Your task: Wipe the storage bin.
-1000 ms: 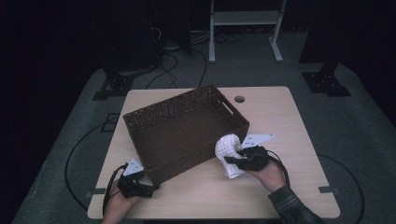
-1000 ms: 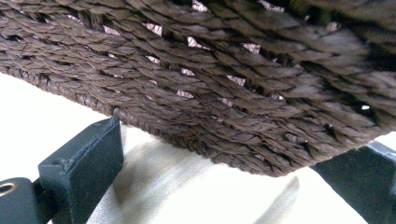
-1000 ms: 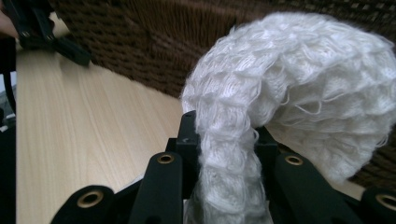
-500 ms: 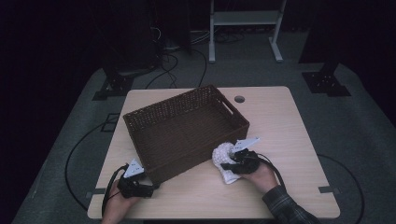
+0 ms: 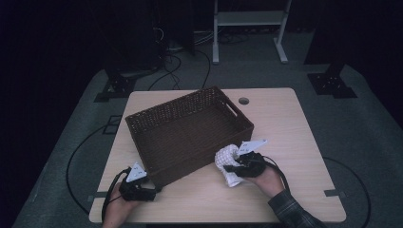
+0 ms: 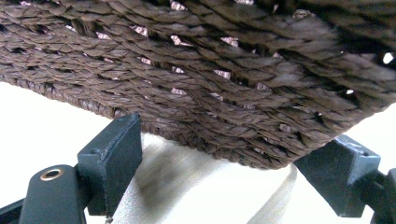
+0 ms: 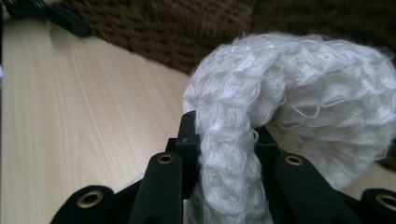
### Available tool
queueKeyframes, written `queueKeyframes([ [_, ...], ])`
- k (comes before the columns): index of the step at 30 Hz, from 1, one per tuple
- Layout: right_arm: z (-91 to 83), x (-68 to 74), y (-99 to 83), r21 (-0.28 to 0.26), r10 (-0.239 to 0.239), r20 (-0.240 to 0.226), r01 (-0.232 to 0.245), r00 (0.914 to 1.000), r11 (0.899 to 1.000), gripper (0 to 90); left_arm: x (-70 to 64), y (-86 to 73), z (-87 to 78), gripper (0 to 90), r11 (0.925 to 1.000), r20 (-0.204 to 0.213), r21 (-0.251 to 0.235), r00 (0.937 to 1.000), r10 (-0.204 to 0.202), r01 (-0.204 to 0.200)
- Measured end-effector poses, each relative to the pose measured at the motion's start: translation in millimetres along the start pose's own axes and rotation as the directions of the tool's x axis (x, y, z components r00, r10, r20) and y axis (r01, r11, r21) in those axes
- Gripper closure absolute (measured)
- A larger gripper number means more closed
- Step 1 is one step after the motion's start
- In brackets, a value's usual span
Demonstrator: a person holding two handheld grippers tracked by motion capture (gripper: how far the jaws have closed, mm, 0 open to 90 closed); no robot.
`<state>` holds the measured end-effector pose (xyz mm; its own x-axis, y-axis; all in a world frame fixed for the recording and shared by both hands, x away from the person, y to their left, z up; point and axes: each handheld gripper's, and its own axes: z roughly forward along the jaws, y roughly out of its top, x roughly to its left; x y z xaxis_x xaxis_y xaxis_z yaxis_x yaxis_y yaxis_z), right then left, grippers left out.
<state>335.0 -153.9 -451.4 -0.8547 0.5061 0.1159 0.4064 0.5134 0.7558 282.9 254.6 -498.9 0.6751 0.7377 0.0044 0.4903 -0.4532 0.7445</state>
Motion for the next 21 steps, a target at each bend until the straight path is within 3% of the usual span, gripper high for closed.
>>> queueKeyframes([
  [5, -20.7, 7.6, 13.2, -0.072, -0.022, 0.008, 0.022, 0.9997, 0.997, 71.7, 0.3, 0.0, -0.2, 16.9, 1.0000, 0.000, 0.002, 1.0000, 0.006, -0.006],
  [13, -41.0, 16.7, 27.4, -0.143, -0.056, 0.014, 0.057, 0.9983, 0.988, 71.7, -0.1, -0.1, 0.1, 16.9, 1.0000, 0.001, -0.002, 1.0000, 0.001, -0.001],
  [17, -37.9, 17.1, 26.8, -0.139, -0.054, 0.004, 0.054, 0.9985, 0.989, 71.7, 0.0, -0.1, 0.1, 16.9, 1.0000, 0.001, -0.001, 1.0000, 0.001, -0.001],
  [21, -20.0, 17.9, 20.8, -0.093, -0.052, -0.020, 0.050, 0.9984, 0.994, 71.7, 0.3, 0.0, -0.1, 16.9, 1.0000, 0.001, 0.001, 1.0000, 0.005, -0.005],
])
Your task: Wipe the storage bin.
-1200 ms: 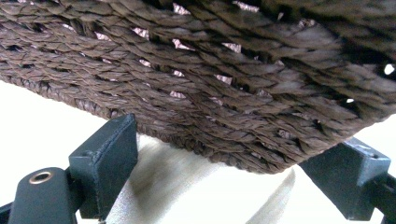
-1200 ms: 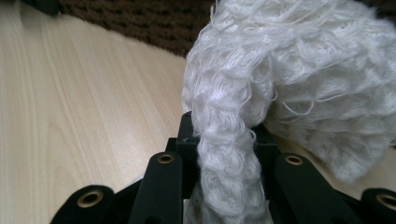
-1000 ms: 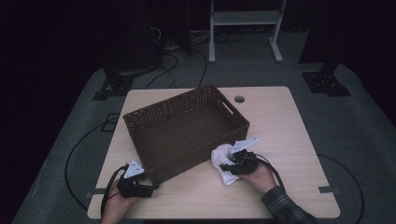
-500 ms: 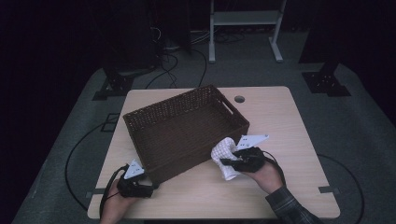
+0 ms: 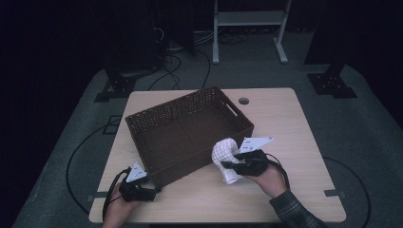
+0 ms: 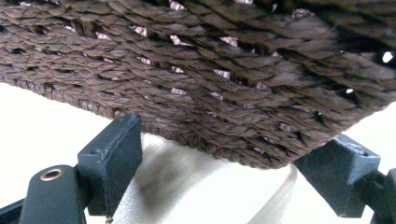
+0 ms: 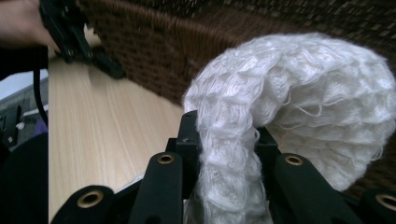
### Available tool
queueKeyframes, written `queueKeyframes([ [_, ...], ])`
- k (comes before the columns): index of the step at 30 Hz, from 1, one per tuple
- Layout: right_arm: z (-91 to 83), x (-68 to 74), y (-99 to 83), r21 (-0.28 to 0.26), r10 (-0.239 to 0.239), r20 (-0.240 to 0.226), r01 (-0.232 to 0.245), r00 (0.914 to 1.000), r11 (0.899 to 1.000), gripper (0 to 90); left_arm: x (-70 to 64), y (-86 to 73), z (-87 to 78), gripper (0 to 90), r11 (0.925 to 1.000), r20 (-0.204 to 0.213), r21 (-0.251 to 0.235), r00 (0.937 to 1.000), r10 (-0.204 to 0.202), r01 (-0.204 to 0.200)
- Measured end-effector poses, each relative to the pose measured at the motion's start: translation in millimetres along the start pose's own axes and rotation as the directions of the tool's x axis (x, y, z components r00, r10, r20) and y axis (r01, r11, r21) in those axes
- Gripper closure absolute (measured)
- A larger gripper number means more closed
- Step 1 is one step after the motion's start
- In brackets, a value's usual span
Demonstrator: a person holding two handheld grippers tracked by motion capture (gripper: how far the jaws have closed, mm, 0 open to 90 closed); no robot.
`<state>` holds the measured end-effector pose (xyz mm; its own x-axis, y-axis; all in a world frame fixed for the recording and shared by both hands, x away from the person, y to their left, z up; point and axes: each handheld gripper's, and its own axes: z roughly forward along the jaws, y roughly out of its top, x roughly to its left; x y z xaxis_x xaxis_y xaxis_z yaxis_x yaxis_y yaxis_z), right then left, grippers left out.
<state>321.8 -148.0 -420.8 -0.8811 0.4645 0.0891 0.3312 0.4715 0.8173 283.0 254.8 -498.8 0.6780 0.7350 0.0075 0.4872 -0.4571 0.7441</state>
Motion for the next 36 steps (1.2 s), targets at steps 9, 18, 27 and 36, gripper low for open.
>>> queueKeyframes([
  [9, 42.0, -6.3, -20.6, 0.131, 0.029, -0.035, -0.024, 0.9990, 0.991, 71.8, 0.0, 0.0, 0.0, 16.9, 1.0000, 0.000, 0.000, 1.0000, 0.000, 0.000],
  [18, 59.7, -5.3, -30.2, 0.187, 0.052, -0.066, -0.039, 0.9965, 0.982, 71.8, -0.1, 0.0, 0.0, 16.8, 1.0000, 0.000, 0.000, 1.0000, -0.001, 0.001],
  [27, 39.6, 0.8, -16.4, 0.111, 0.021, -0.051, -0.016, 0.9985, 0.994, 71.8, 0.1, 0.0, 0.1, 16.8, 1.0000, 0.001, 0.000, 1.0000, 0.000, 0.000],
  [36, 11.4, 11.4, 12.3, -0.004, -0.035, -0.034, 0.034, 0.9988, 0.999, 71.9, -0.1, 0.0, 0.2, 16.8, 1.0000, 0.001, -0.002, 1.0000, -0.003, 0.003],
])
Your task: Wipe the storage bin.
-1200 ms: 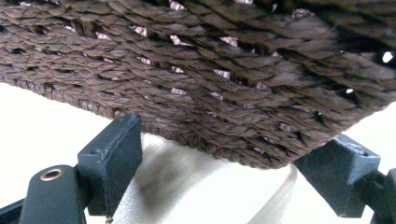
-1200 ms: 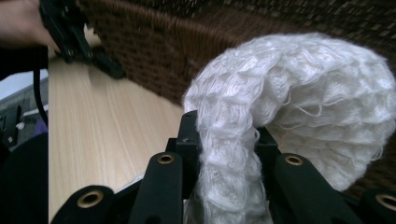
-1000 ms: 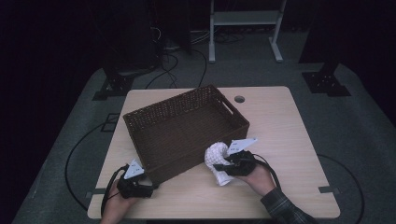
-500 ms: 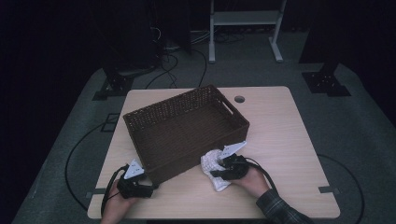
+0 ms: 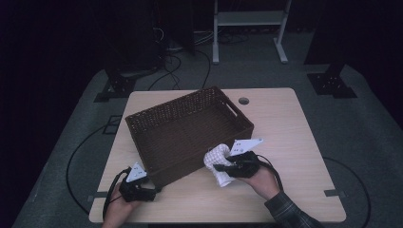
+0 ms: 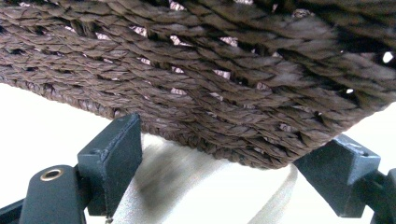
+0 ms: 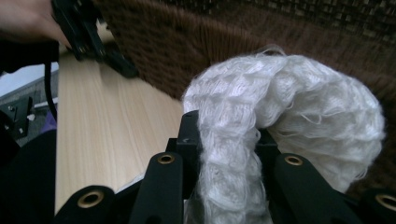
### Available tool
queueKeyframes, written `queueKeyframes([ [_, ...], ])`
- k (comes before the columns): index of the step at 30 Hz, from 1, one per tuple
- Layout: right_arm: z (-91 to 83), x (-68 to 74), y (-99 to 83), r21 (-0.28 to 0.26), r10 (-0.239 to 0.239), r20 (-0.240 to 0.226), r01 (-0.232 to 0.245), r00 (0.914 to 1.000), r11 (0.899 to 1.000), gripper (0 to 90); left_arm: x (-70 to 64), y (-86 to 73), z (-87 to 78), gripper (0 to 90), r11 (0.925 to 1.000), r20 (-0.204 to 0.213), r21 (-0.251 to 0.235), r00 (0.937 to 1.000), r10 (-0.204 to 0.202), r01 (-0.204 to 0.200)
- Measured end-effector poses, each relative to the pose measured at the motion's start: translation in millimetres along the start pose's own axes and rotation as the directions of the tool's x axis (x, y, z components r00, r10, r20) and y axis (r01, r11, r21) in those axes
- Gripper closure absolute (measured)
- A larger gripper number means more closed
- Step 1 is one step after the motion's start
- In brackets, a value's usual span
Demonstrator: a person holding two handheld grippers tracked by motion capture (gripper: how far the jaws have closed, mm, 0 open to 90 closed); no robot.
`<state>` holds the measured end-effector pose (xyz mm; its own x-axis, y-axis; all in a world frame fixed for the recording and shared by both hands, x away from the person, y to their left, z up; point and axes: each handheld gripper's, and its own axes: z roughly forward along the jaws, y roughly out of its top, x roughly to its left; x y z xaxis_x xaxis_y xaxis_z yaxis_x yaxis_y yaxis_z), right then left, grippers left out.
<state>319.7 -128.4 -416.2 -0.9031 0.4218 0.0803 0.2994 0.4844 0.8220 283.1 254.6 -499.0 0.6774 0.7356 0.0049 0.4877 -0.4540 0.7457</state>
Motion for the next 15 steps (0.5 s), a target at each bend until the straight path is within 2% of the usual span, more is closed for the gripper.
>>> queueKeyframes([
  [7, -8.4, 7.7, 14.4, -0.041, -0.031, -0.006, 0.030, 0.9995, 0.999, 71.9, 0.2, 0.0, -0.3, 16.8, 1.0000, 0.000, 0.003, 1.0000, 0.003, -0.003],
  [10, -5.2, 8.7, 14.0, -0.034, -0.032, -0.012, 0.031, 0.9994, 0.999, 71.9, 0.2, 0.0, -0.2, 16.8, 1.0000, 0.000, 0.003, 1.0000, 0.003, -0.003],
  [15, 13.4, 5.3, 4.2, 0.016, -0.016, -0.035, 0.016, 0.9993, 1.000, 71.9, 0.0, 0.0, -0.1, 16.8, 1.0000, 0.000, 0.000, 1.0000, 0.000, 0.000],
])
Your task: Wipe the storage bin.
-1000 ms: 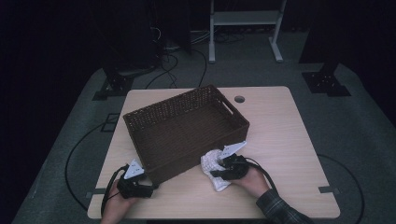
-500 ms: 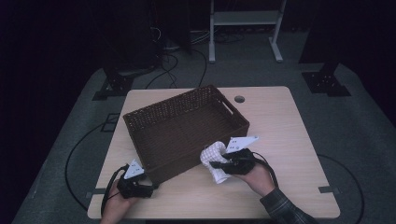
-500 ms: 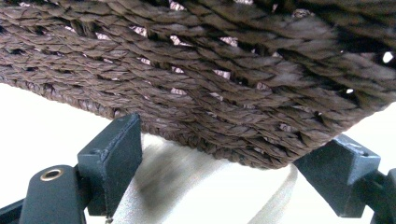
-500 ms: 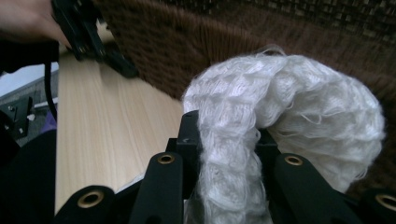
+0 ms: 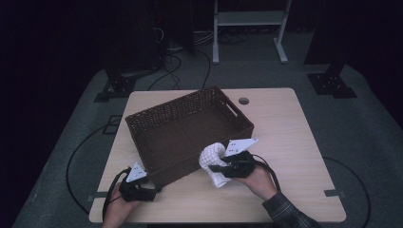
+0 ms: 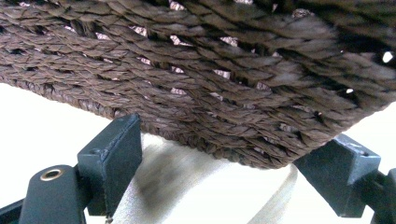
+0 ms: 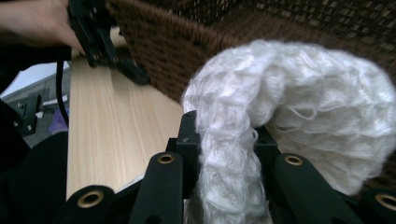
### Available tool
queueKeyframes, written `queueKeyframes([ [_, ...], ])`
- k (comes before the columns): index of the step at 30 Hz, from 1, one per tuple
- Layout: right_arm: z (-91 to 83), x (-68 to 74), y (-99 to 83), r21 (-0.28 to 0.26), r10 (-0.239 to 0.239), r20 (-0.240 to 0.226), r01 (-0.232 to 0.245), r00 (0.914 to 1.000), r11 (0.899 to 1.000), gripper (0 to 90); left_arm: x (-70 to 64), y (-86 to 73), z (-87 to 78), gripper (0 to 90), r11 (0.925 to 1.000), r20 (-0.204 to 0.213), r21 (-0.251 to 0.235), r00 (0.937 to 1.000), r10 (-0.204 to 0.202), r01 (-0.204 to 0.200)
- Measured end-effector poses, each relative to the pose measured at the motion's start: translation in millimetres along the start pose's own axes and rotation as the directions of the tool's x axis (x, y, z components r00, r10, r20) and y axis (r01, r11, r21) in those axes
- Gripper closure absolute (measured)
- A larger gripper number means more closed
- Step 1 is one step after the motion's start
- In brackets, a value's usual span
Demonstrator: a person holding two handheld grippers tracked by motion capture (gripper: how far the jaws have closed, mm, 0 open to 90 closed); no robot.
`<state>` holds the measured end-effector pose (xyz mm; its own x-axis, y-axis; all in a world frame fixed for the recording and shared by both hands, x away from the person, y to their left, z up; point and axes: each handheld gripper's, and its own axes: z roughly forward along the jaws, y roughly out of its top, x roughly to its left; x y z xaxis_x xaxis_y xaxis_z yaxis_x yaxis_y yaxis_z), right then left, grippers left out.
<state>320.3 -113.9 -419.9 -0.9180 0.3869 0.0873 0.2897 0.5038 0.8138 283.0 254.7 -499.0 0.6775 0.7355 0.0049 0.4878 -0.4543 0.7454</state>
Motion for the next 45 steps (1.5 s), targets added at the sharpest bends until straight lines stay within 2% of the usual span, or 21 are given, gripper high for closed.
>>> queueKeyframes([
  [3, 16.9, -2.6, -9.6, 0.054, 0.011, -0.009, -0.011, 0.9999, 0.998, 71.8, 0.2, 0.0, -0.2, 16.8, 1.0000, 0.000, 0.003, 1.0000, 0.003, -0.003],
  [11, 39.2, -8.4, -23.7, 0.123, 0.048, -0.022, -0.045, 0.9986, 0.991, 71.9, 0.2, 0.0, -0.2, 16.8, 1.0000, -0.001, 0.002, 1.0000, 0.005, -0.005],
  [16, 52.9, -8.6, -30.9, 0.176, 0.050, -0.032, -0.044, 0.9982, 0.983, 71.8, 0.3, 0.0, -0.2, 16.8, 1.0000, -0.001, 0.003, 1.0000, 0.005, -0.005],
  [18, 56.6, -8.0, -32.4, 0.175, 0.057, -0.037, -0.049, 0.9977, 0.983, 72.0, 0.3, 0.0, -0.2, 16.8, 1.0000, -0.001, 0.003, 1.0000, 0.005, -0.005],
  [22, 57.3, -7.1, -31.3, 0.168, 0.050, -0.036, -0.043, 0.9981, 0.985, 72.0, 0.2, 0.0, -0.2, 16.8, 1.0000, -0.001, 0.002, 1.0000, 0.004, -0.004],
  [26, 49.8, -2.4, -25.7, 0.144, 0.035, -0.037, -0.030, 0.9987, 0.989, 72.0, 0.3, 0.0, -0.2, 16.8, 1.0000, -0.001, 0.003, 1.0000, 0.005, -0.005],
  [29, 39.8, 3.0, -17.2, 0.103, 0.014, -0.036, -0.010, 0.9992, 0.995, 72.0, 0.3, 0.0, -0.2, 16.8, 1.0000, -0.001, 0.002, 1.0000, 0.005, -0.005],
  [31, 29.8, 7.8, -7.0, 0.055, -0.008, -0.033, 0.010, 0.9994, 0.998, 72.0, 0.3, 0.0, -0.2, 16.8, 1.0000, -0.001, 0.003, 1.0000, 0.005, -0.005],
  [33, 28.0, 9.0, -4.6, 0.049, -0.009, -0.035, 0.011, 0.9993, 0.999, 72.0, 0.0, 0.0, 0.0, 16.8, 1.0000, 0.000, 0.000, 1.0000, 0.000, 0.000],
  [38, 15.0, 16.1, 12.2, 0.000, -0.052, -0.032, 0.052, 0.9982, 0.999, 72.0, 0.2, 0.0, -0.2, 16.8, 1.0000, 0.000, 0.003, 1.0000, 0.003, -0.003],
  [41, 11.9, 17.1, 16.1, -0.009, -0.058, -0.032, 0.057, 0.9978, 0.998, 72.0, 0.2, 0.0, -0.2, 16.8, 1.0000, 0.000, 0.003, 1.0000, 0.002, -0.002],
  [45, 3.9, 20.5, 26.0, -0.050, -0.067, -0.038, 0.065, 0.9970, 0.997, 72.0, 0.4, 0.1, -0.5, 16.8, 1.0000, 0.000, 0.007, 1.0000, 0.005, -0.005],
])
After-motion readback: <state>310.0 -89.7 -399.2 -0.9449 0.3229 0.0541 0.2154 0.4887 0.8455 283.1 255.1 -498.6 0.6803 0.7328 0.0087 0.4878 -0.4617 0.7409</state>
